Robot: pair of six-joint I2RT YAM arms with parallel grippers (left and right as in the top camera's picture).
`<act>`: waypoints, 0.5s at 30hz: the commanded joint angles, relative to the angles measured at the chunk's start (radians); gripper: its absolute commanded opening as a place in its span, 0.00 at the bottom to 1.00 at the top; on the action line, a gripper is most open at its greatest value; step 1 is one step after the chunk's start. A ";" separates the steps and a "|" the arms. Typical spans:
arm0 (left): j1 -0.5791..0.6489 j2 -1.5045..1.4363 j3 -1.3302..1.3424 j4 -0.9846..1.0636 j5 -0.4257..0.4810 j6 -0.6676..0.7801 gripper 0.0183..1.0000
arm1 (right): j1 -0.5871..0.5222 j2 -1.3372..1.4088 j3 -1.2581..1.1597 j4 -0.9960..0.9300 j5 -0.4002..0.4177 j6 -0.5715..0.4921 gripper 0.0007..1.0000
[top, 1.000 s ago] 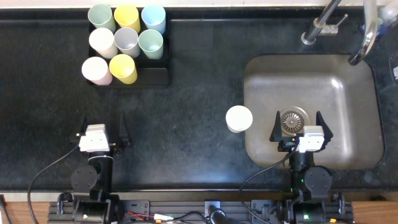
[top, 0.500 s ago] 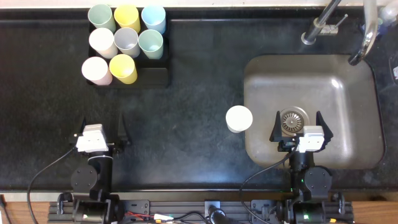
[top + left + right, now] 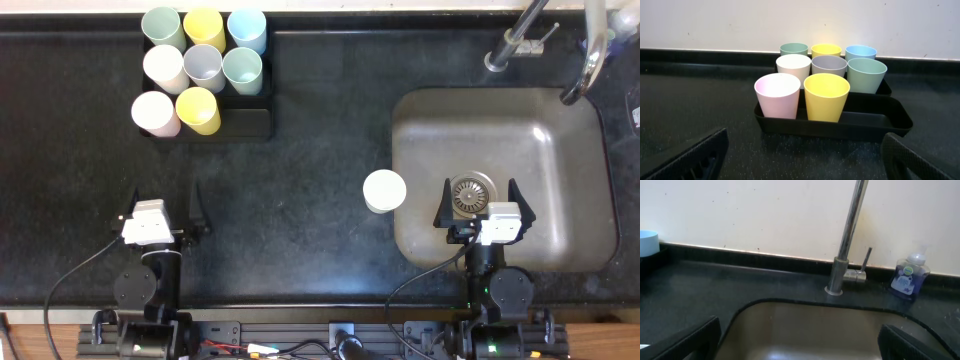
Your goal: Store Cups
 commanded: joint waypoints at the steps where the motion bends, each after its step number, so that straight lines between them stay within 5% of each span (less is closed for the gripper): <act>1: -0.012 -0.013 -0.009 0.007 -0.015 -0.011 1.00 | 0.005 -0.008 -0.013 0.006 0.001 0.008 1.00; 15: -0.012 -0.013 -0.009 0.007 -0.015 -0.011 1.00 | 0.006 -0.005 0.019 -0.007 0.004 0.008 0.99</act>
